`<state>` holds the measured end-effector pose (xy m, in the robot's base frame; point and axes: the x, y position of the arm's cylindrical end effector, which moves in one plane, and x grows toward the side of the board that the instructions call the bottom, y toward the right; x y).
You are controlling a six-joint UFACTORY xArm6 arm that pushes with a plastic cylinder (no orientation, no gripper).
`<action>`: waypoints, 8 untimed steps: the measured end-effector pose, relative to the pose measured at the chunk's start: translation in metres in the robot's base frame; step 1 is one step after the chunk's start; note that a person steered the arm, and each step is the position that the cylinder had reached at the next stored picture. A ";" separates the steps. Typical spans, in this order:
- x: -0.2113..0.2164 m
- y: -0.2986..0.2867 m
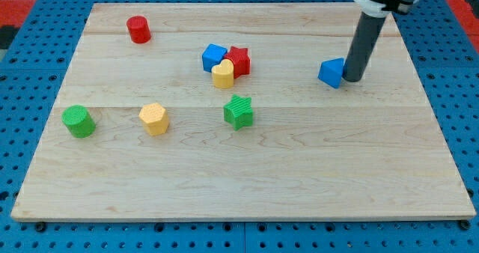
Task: Move the blue triangle to the bottom of the red star
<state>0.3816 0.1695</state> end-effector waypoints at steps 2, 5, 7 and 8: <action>-0.016 -0.027; -0.037 -0.085; -0.037 -0.108; -0.018 -0.106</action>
<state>0.3631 0.0634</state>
